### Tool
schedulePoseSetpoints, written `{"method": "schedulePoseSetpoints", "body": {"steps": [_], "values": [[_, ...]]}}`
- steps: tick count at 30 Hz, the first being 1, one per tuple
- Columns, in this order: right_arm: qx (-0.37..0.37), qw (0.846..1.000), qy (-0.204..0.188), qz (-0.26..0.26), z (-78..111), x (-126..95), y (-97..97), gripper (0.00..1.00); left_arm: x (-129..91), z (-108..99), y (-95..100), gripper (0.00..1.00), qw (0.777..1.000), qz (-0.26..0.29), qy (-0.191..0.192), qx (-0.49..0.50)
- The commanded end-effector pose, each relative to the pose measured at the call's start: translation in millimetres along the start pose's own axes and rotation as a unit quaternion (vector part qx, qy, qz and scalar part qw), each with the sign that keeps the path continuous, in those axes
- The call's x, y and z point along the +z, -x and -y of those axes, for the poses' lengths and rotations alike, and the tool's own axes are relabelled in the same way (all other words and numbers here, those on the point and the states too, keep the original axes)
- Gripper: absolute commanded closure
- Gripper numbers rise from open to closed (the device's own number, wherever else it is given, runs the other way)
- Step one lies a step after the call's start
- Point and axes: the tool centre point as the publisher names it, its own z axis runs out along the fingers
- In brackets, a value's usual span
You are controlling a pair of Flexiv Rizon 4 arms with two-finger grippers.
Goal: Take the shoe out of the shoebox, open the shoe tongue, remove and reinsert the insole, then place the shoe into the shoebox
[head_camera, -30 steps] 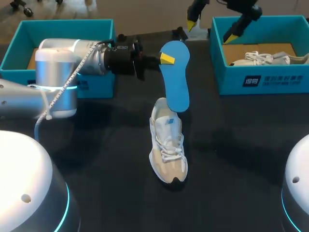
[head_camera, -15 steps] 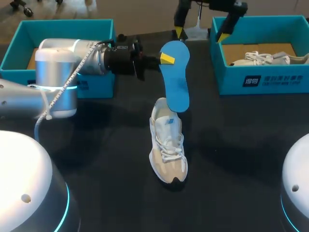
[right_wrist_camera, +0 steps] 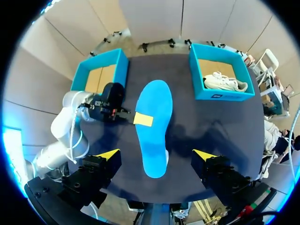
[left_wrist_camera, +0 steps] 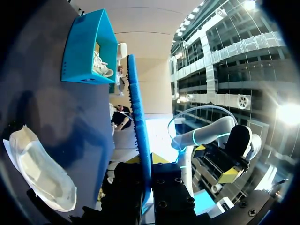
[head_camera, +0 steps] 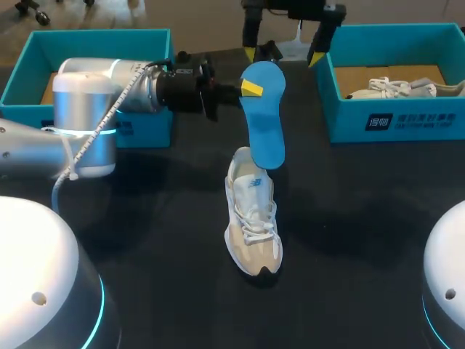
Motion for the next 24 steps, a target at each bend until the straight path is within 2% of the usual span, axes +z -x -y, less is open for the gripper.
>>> {"method": "schedulePoseSetpoints", "body": {"steps": [1, 24], "values": [[0.002, 1.000, -0.002, 0.007, -4.6, 0.0, -9.1, 0.00, -0.1, -0.1, 0.6, 1.00, 1.000, 0.000, 0.000, 0.000], [0.017, 1.000, -0.003, -0.002, -5.6, 0.1, -8.7, 0.00, -0.1, -0.1, 0.6, 1.00, 1.000, 0.000, 0.000, 0.000]]}}
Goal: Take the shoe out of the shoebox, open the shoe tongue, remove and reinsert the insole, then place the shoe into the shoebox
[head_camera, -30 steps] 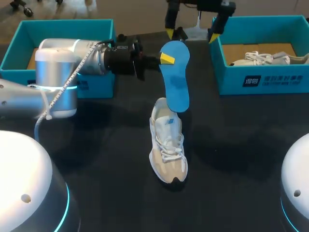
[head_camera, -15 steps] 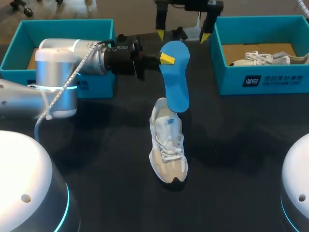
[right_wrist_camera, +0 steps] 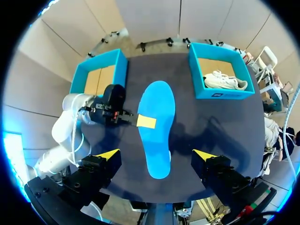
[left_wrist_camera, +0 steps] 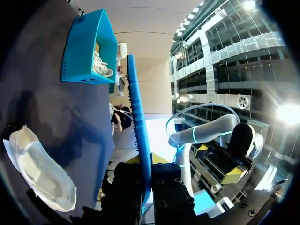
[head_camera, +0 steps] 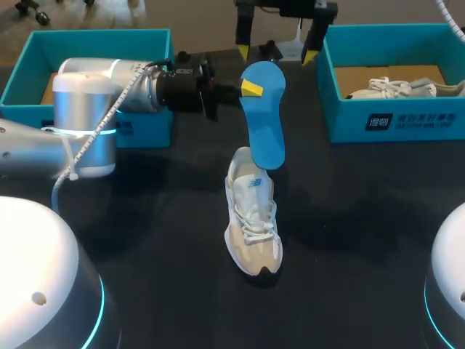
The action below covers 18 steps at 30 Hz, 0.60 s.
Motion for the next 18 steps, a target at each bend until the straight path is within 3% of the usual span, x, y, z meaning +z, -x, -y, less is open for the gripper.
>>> {"method": "schedulePoseSetpoints", "body": {"steps": [1, 3, 8, 18], "values": [[0.001, 1.000, 0.000, 0.000, -0.1, 0.1, -0.3, 0.00, -0.1, -0.1, 0.6, 1.00, 1.000, 0.000, 0.000, 0.000], [0.001, 1.000, 0.000, 0.000, -0.1, 0.1, -0.3, 0.00, -0.1, -0.1, 0.6, 1.00, 1.000, 0.000, 0.000, 0.000], [0.014, 0.996, 0.040, 0.076, 3.1, -1.7, 3.5, 0.00, -0.1, -0.1, 0.6, 1.00, 1.000, 0.000, 0.000, 0.000], [0.006, 0.997, 0.036, 0.075, 3.2, 5.3, 2.1, 0.00, -0.1, -0.1, 0.6, 1.00, 1.000, 0.000, 0.000, 0.000]]}}
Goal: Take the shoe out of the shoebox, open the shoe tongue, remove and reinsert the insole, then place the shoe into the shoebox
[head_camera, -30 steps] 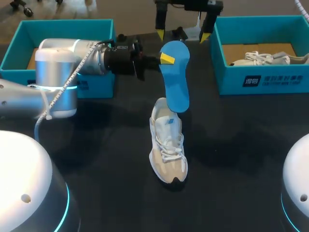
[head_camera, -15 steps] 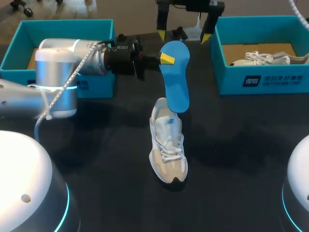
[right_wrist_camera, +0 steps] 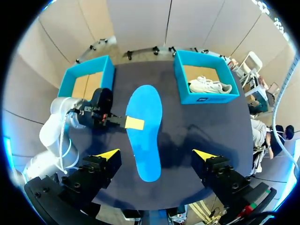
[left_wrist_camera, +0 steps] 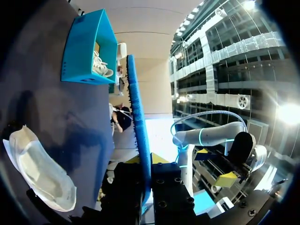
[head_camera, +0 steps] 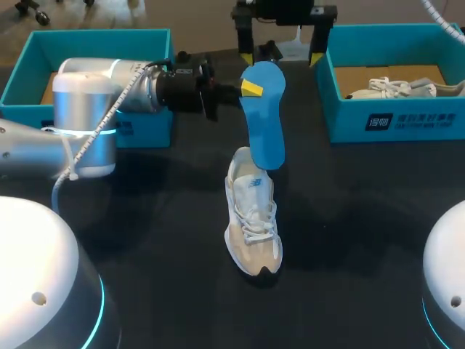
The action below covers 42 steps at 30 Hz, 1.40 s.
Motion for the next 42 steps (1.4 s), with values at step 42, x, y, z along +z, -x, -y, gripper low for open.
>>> {"method": "schedulePoseSetpoints", "body": {"steps": [42], "values": [[-0.018, 0.973, -0.004, -0.229, -1.9, 20.9, 44.8, 0.00, -0.1, -0.1, 0.7, 1.00, 1.000, 0.000, 0.000, 0.000]]}}
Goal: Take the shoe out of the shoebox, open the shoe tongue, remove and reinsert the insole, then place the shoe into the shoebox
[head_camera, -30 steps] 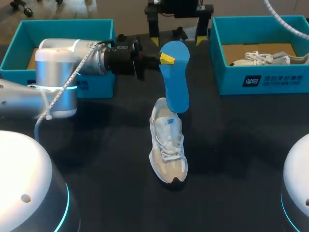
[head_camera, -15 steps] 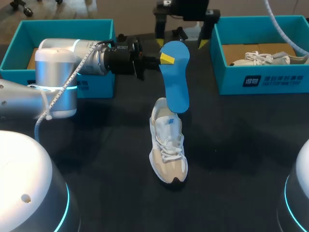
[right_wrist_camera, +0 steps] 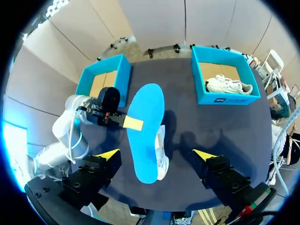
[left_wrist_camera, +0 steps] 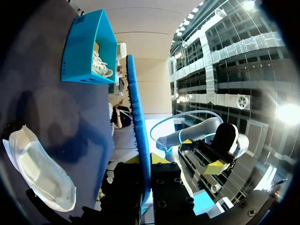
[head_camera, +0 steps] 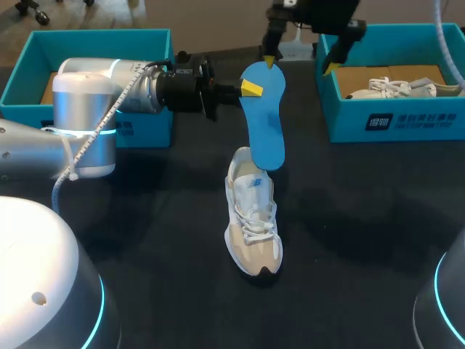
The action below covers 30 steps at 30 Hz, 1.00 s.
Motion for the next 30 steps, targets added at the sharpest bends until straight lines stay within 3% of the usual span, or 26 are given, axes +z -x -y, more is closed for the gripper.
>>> {"method": "schedulePoseSetpoints", "body": {"steps": [1, 18, 30], "values": [[0.004, 0.994, 0.003, -0.110, 4.8, 0.1, 15.0, 0.00, 0.0, -0.1, 0.7, 1.00, 1.000, 0.000, 0.000, 0.000], [-0.032, 0.961, 0.014, -0.274, 6.6, -7.6, 45.5, 0.00, 0.0, -0.1, 0.7, 1.00, 1.000, 0.000, 0.000, 0.000], [-0.040, 0.931, 0.005, -0.363, 5.9, 8.5, 54.4, 0.00, 0.0, -0.1, 0.7, 1.00, 1.000, 0.000, 0.000, 0.000]]}}
